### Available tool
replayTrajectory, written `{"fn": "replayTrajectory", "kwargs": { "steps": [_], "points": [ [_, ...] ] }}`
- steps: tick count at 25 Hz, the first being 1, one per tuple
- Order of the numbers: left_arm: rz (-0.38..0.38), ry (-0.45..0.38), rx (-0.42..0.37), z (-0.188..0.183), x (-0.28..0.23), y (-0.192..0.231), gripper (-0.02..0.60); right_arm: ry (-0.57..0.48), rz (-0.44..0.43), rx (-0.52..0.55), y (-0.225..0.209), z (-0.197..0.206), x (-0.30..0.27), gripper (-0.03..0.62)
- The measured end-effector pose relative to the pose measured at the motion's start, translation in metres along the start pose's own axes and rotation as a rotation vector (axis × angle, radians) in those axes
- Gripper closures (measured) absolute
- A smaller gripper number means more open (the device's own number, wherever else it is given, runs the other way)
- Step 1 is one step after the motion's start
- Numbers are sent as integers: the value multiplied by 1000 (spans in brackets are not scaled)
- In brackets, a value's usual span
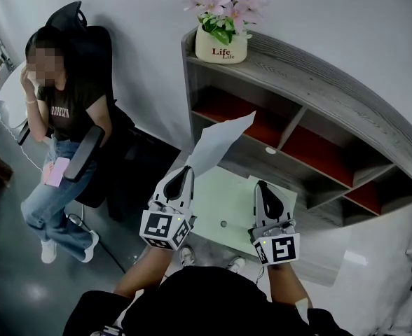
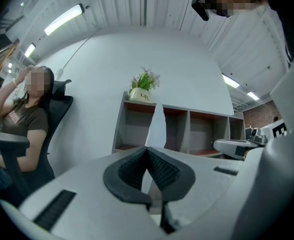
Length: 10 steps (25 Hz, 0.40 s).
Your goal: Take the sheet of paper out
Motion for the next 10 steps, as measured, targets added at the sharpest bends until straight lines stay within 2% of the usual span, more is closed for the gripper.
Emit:
{"fn": "replayTrajectory", "kwargs": {
  "steps": [10],
  "points": [
    [6, 3, -1, 3, -6, 2, 574, 5, 4, 9, -3, 5, -6, 572]
  ]
}}
Point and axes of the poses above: the fingertips, and each gripper's own axes: x backward along the fingers, y to its left, z out of its underside, the point moved 10 cm from there along x, backward along the fingers, and after that the axes turned 13 degrees about -y, right-handed, at the moved point
